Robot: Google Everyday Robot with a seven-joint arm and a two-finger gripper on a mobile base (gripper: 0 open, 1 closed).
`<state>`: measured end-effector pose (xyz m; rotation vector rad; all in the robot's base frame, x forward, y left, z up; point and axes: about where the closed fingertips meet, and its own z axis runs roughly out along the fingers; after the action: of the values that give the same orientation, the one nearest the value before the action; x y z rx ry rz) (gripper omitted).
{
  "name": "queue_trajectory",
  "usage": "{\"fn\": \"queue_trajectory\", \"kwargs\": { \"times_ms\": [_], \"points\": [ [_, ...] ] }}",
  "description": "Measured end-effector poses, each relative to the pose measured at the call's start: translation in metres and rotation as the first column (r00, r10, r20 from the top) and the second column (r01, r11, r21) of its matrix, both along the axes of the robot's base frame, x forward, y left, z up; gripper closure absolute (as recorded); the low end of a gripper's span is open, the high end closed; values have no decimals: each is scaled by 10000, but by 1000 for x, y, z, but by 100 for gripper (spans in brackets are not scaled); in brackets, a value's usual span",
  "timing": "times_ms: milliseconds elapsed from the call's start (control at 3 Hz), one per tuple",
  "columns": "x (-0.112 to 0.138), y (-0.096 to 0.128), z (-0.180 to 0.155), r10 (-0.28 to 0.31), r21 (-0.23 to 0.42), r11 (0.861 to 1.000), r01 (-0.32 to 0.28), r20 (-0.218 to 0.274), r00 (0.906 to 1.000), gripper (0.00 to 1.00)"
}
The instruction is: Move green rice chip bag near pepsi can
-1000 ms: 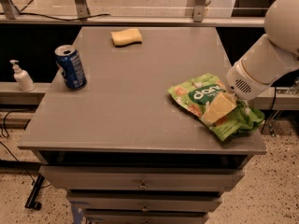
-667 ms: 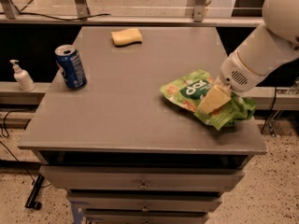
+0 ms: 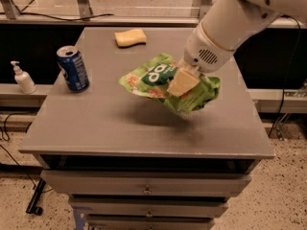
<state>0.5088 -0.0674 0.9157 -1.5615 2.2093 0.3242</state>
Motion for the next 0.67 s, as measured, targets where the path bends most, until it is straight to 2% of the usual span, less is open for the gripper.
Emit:
{"fn": "queue_trajectory", "kwargs": {
  "times_ms": [333,667],
  "points": [
    [-8,63,0,1700,-153,9854,-1696,241,9852,100],
    [-9,118,-8,3025,-399,9528,-3009,436,9521,100]
  ]
}}
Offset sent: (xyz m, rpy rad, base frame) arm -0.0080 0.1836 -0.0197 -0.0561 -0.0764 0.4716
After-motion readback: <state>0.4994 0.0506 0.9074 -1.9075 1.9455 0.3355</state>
